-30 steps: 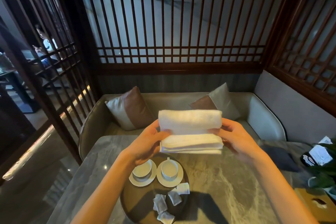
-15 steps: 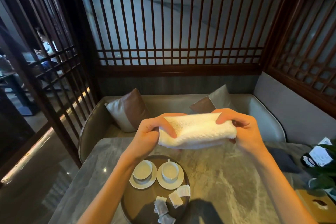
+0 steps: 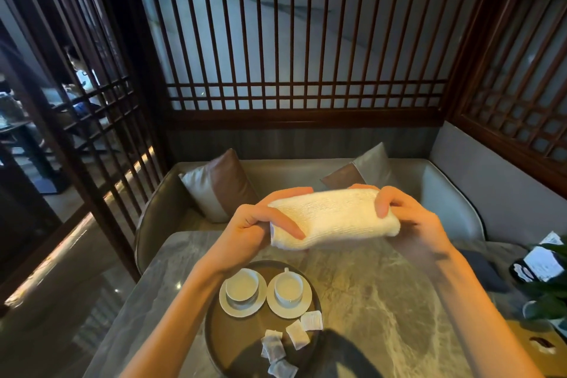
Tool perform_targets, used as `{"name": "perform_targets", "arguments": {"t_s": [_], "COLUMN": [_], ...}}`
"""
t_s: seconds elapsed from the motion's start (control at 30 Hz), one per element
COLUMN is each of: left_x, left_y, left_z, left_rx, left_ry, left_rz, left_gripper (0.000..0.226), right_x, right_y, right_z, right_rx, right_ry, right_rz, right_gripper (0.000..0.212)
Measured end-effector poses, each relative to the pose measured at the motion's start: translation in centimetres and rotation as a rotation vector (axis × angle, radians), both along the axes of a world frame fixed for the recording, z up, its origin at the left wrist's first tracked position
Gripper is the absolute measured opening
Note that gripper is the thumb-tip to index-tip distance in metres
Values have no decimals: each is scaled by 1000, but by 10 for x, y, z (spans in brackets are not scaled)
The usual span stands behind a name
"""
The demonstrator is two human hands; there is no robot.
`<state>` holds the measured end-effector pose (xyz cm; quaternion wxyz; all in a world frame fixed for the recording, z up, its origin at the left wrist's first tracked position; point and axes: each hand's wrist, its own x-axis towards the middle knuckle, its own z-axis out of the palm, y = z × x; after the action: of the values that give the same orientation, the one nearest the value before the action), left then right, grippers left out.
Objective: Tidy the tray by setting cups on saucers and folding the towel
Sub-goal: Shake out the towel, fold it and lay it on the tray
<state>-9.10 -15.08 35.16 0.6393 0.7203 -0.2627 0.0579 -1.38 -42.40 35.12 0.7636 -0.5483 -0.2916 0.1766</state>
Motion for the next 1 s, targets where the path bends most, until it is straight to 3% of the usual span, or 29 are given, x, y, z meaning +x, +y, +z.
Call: {"name": "perform_targets", "arguments": {"t_s": [0.1,0.2,0.27,0.33,0.47,0.6,0.73,0.87,1.0], "left_x": [-1,-3,-6,-13,-19,-23,-33,-45,-52], "left_y": [5,10,12,15,11,1,0,-1,-2], "left_z": [-3,-7,-11,-17,-39,-55,-71,-98,-112], "left_rx": [42,117,90,-125,-619,-471,-398,-243,-217], "left_ry": [-63,-80,9,192,564,758,690,628,601], "left_rz": [30,67,54,-6,48,306,445,725,848], "left_gripper": [58,55,44,29,33,58,27,32,23], "right_x": [-6,-10,-9,-8,-11,-14,-21,-34,-45], "right_y": [1,10,13,18,36,53,67,90,119], "right_z": [1,0,-1,-4,-13,-32,-57,-85,-106], "right_rx": [-26,-332,-361,-320,-286,-262,-306,-406,-430], "right_ry": [169,26,24,73,179,244,238,165,134], "right_rz": [64,-74,-112,-145,-199,-244,-265,-338,-411], "right_gripper": [35,28,47,65,75,61,35,30,25]}}
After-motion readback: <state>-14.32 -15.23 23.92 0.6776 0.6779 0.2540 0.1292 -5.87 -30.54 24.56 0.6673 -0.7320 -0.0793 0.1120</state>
